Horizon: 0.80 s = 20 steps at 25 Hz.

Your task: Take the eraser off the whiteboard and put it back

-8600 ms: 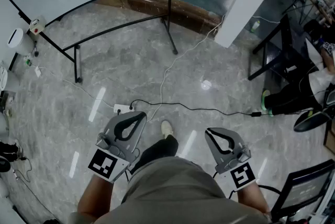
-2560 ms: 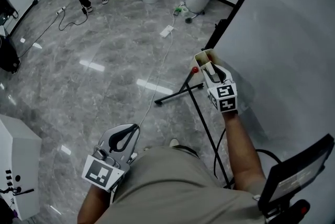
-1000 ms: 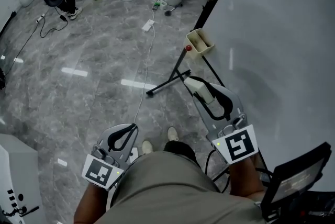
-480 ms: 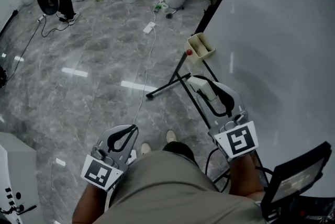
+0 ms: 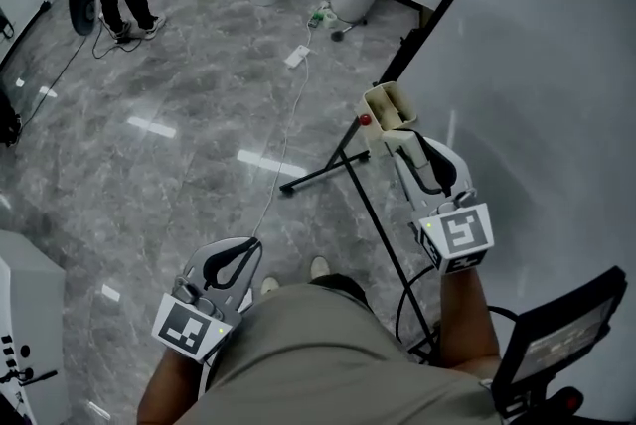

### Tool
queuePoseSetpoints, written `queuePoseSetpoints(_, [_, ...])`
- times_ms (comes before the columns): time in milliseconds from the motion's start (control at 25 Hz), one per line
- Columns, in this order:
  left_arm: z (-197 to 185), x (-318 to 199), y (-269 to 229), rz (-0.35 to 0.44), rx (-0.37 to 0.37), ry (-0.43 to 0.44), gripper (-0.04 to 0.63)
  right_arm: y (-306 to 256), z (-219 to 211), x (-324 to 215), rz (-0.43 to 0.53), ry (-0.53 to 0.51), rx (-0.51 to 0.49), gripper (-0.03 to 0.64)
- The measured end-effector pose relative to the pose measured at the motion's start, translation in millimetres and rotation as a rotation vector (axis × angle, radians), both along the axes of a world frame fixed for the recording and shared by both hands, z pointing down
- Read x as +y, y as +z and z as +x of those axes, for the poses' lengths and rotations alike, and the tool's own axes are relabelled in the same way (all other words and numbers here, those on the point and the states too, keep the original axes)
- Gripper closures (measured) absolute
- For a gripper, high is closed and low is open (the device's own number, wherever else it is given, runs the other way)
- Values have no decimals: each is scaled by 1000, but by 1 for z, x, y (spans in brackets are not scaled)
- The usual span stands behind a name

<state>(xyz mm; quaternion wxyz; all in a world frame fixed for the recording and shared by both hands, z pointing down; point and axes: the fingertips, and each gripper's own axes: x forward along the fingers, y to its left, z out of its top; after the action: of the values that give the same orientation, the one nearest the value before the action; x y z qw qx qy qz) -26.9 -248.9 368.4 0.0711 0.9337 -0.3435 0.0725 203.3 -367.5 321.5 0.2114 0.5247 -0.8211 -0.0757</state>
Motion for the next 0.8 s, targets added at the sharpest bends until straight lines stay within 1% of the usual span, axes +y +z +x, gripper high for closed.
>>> queuePoseSetpoints(120, [10,-12,-2,-6,-3,-23,574,8,15,-26,-33,8,0,462])
queuePoseSetpoints(240, [19,-23,-4,-12,-3,-45,574,23,30,-54,-38,2,-1,460])
queuePoseSetpoints(400, [25,-32,-4,-23,-8,-75,575,47,40,-84,-75,5,2,460])
queuePoseSetpoints(560, [35,-39,-2,-30,-25,-97,574,77,51,-108,-121,4,4,462])
queuePoseSetpoints(800, [44,-49,1,-45,-45,-129,574,119,59,-132,-155,-1,4,462])
